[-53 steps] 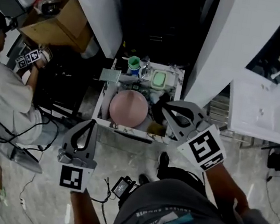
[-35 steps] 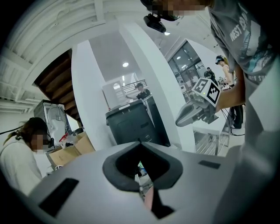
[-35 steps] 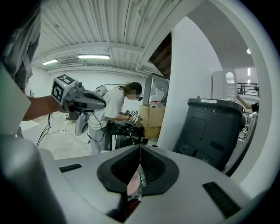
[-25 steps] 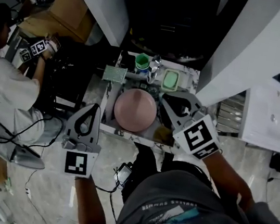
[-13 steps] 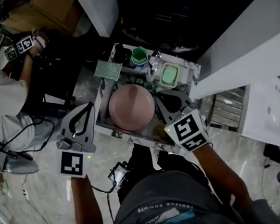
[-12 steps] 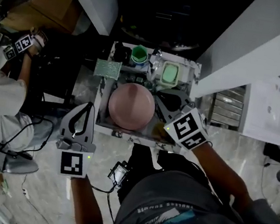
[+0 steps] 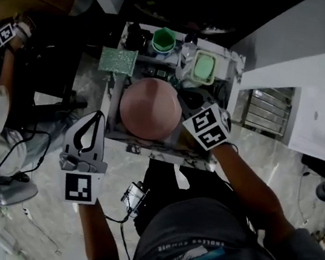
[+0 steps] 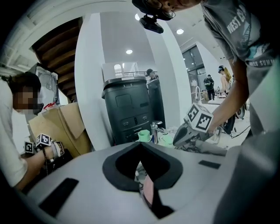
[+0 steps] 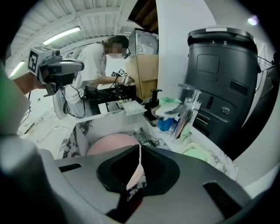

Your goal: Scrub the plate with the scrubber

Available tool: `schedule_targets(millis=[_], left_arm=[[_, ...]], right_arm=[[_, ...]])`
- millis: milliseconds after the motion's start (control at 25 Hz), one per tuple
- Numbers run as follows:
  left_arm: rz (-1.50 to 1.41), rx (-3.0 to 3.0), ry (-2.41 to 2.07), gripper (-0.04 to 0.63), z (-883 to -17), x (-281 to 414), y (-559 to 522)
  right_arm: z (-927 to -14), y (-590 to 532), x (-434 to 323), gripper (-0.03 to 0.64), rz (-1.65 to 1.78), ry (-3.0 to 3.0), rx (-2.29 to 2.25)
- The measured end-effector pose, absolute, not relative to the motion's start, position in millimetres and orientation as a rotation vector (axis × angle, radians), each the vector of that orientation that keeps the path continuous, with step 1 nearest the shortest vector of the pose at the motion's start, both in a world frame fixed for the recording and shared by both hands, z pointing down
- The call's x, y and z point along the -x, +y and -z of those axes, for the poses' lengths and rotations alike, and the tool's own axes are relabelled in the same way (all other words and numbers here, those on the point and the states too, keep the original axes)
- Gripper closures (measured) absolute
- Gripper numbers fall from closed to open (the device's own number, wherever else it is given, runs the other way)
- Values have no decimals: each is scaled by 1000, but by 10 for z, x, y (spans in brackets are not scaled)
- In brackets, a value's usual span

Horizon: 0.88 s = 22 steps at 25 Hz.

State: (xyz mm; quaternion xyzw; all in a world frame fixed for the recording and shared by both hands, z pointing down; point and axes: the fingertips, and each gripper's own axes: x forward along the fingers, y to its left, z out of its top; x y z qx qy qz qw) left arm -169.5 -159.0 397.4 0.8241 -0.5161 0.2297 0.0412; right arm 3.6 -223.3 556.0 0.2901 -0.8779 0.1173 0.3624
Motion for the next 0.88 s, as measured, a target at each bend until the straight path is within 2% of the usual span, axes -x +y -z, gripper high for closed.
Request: schedule_targets(millis=[360, 880], left_arm=[[-707, -2489, -1516, 595, -4370, 1824, -1664], [-694, -2445, -1491, 595, -4631, 2015, -1699]], right_arm=[[-6481, -2270, -18, 553, -430, -2115, -735], [-7172, -2355, -77, 520, -482, -1968, -737]])
